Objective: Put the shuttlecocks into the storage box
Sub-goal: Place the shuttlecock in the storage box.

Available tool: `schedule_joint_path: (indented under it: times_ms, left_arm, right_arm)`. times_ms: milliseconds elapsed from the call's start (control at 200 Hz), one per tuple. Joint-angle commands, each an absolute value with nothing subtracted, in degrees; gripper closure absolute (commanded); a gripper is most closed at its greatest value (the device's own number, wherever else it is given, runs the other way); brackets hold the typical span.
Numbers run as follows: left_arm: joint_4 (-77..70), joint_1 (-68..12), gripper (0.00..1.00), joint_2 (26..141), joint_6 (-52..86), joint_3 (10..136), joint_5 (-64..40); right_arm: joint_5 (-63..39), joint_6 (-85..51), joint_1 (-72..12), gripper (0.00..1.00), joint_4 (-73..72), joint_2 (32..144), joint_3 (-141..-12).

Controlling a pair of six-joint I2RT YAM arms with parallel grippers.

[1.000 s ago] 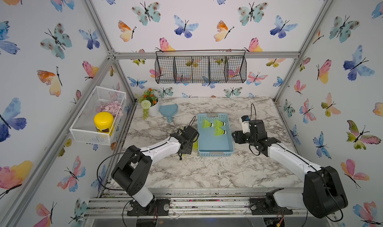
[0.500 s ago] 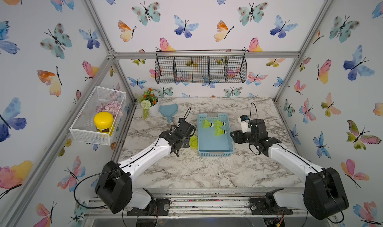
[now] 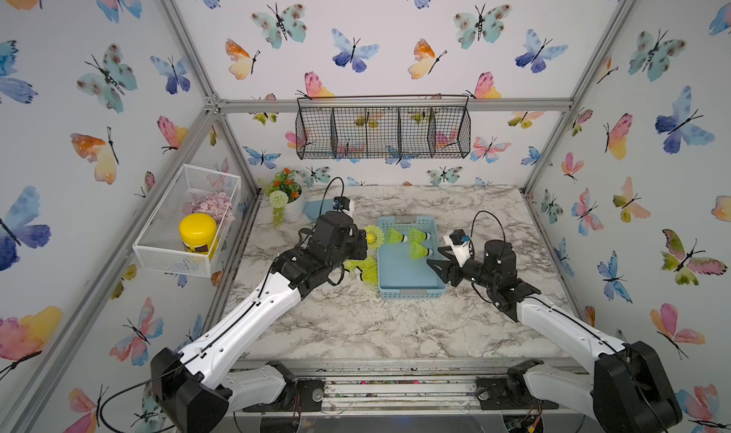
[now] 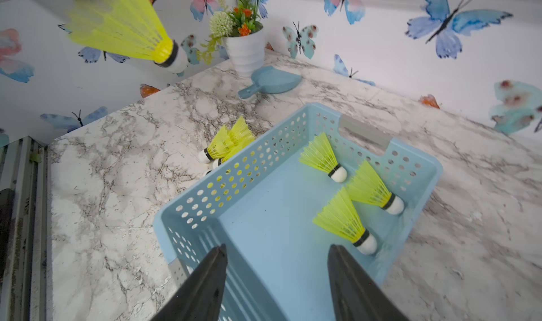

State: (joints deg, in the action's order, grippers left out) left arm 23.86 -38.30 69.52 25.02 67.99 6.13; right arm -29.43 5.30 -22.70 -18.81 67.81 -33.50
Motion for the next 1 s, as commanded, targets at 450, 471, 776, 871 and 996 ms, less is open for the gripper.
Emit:
schedule_joint_path:
  times_ms: [450,471,776,871,996]
  left_arm:
    - [7.1,-37.88,1.0,77.81,35.12,69.36,-25.07]
    - [6.83,-37.88,1.0,78.07,35.31,69.28,-25.48]
    - [4.7,-37.88,1.0,79.55,36.96,67.94,-26.54]
    - [4.57,-37.88,1.0,80.0,37.3,67.68,-26.62]
    - [4.3,-37.88,1.0,80.35,37.62,67.32,-26.51]
  right_arm:
    - [-31.11,9.52,-26.96,0.37,-34.04,75.25,-39.3]
    - [-31.11,9.7,-27.05,0.37,-33.83,75.39,-39.51]
    - [-33.75,11.71,-27.88,0.38,-32.04,75.94,-40.19]
    - [-34.1,12.52,-28.21,0.4,-32.14,75.69,-39.9]
    - [-33.75,12.57,-28.3,0.45,-32.15,75.47,-39.9]
